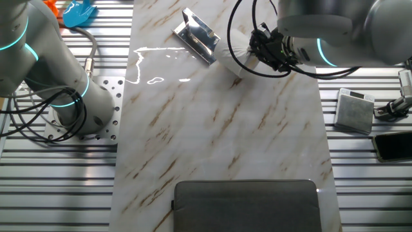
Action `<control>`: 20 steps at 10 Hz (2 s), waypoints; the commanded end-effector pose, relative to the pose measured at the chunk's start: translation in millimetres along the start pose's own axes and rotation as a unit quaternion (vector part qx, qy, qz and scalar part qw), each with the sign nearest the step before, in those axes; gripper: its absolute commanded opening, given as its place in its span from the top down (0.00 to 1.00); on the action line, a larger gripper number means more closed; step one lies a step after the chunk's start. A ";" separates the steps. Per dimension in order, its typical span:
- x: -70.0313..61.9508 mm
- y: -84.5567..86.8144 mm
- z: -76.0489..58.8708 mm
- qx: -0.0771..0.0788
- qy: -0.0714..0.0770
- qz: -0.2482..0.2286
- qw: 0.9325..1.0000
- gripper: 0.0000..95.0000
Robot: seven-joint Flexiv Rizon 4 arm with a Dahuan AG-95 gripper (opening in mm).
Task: Take the roll of paper down from the shelf
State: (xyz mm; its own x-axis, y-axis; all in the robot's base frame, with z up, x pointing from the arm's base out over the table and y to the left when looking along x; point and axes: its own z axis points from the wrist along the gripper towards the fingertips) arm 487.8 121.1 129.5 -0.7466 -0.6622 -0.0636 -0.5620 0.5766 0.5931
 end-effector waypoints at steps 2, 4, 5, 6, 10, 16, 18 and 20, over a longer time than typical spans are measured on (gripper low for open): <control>-0.5 0.8 1.9 0.000 -0.004 0.006 1.000 1.00; 0.4 1.9 3.7 0.001 -0.003 0.012 1.000 1.00; 0.9 2.4 4.6 0.000 -0.004 0.014 1.000 1.00; 2.1 4.0 7.6 -0.001 -0.005 0.016 1.000 1.00; 2.3 13.5 19.8 -0.003 -0.011 0.023 1.000 1.00; 9.4 29.2 30.9 -0.004 -0.013 0.030 0.999 1.00; 12.2 32.4 34.6 -0.003 -0.015 0.031 0.999 1.00; 13.9 35.9 38.4 -0.004 -0.018 0.034 0.999 1.00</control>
State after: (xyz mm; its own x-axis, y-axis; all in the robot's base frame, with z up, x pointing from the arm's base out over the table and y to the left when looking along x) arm 441.5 152.9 118.5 -0.7981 -0.6002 -0.0531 -0.5045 0.6175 0.6035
